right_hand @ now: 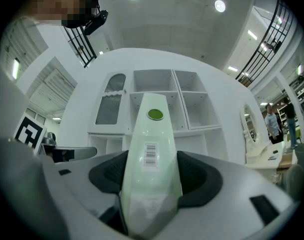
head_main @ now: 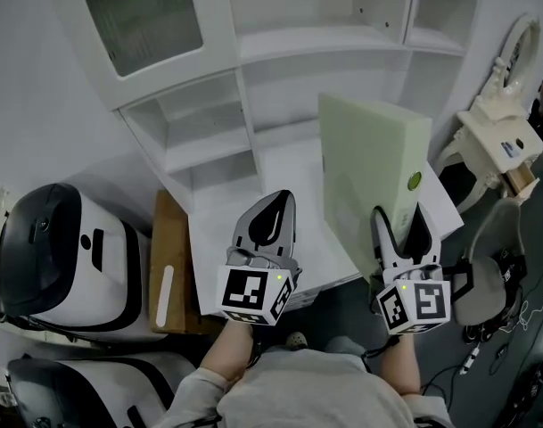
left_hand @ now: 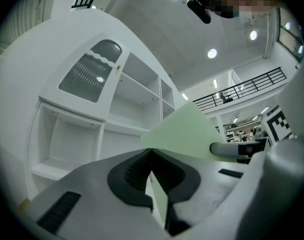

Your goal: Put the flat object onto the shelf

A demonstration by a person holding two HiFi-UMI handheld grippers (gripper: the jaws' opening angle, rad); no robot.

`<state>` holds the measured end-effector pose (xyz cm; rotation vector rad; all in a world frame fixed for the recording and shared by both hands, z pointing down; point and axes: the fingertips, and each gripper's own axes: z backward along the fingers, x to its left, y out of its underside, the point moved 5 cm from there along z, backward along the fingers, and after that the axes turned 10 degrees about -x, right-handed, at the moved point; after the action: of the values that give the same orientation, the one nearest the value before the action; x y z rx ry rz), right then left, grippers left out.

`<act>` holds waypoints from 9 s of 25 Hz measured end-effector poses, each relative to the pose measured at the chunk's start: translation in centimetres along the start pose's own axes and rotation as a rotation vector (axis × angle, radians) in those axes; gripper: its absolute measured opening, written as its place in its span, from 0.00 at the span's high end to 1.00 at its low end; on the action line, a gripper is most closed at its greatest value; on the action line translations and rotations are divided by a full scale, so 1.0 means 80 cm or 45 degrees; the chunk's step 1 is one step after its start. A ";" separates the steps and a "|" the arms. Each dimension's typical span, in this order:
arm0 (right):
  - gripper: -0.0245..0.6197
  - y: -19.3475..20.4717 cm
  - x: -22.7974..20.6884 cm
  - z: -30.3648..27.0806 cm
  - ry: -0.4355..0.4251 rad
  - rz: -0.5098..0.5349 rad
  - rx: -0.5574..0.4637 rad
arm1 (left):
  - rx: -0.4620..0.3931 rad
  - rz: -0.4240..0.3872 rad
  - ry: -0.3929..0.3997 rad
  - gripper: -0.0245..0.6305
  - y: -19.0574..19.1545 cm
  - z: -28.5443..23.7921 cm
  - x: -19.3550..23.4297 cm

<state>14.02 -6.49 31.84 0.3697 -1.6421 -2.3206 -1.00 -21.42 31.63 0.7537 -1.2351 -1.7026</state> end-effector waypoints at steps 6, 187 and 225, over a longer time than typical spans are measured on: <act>0.51 -0.007 0.006 -0.008 -0.006 0.072 -0.011 | -0.005 0.026 0.027 0.94 0.005 -0.011 0.011; 0.95 0.000 -0.068 -0.259 -0.677 0.468 0.001 | 0.079 -0.085 -0.350 0.94 0.053 -0.079 0.026; 0.95 0.030 -0.010 -0.047 -0.450 0.217 0.120 | 0.100 -0.047 -0.014 0.94 0.047 -0.017 -0.025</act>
<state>16.26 -10.24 32.97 -0.1695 -1.8605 -2.2805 2.17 -20.63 34.72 0.8196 -1.3094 -1.6981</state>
